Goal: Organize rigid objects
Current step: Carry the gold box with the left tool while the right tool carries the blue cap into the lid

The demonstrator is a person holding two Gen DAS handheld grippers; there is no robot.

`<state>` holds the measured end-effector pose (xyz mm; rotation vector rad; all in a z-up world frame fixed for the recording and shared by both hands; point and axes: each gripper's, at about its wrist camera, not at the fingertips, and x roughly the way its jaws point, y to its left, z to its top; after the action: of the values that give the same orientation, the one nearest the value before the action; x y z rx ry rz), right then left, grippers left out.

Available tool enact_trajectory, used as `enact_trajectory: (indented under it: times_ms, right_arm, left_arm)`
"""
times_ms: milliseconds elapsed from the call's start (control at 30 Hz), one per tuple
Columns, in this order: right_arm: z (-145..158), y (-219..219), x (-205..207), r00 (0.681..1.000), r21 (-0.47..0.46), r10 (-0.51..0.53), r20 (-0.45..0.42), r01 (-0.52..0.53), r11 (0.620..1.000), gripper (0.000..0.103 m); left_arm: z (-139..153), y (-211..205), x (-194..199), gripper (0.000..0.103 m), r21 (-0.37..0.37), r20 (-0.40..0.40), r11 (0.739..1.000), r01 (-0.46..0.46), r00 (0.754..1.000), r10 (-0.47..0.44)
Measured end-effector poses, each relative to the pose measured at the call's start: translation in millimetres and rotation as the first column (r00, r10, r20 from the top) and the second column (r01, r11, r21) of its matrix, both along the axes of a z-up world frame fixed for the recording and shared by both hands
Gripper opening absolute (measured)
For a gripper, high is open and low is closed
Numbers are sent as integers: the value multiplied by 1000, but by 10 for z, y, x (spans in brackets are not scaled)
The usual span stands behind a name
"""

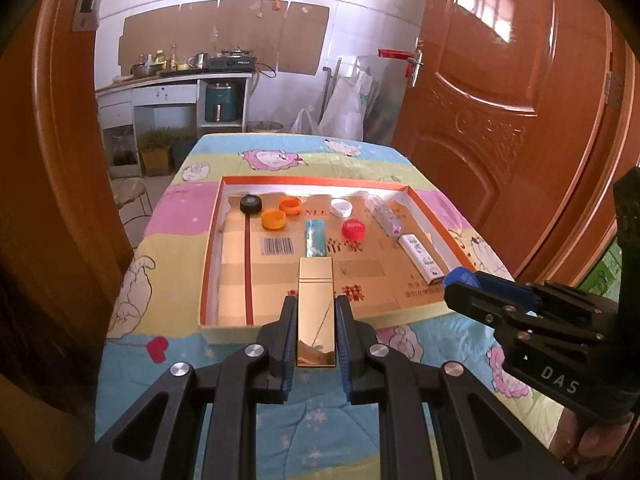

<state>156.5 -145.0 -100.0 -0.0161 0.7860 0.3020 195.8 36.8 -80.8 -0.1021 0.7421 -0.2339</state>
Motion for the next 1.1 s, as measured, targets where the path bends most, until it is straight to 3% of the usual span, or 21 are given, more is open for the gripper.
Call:
enact_trajectory:
  times_ms: [433, 1100]
  right_arm:
    - [92, -84, 319, 1000, 26, -1, 19, 1, 1000, 31]
    - [-96, -146, 843, 1000, 34, 1, -22, 0, 999, 31]
  left_arm:
    - [40, -32, 334, 18, 20, -5, 1000, -18, 1000, 18]
    - [-162, 34, 848, 18, 49, -64, 997, -56, 996, 59]
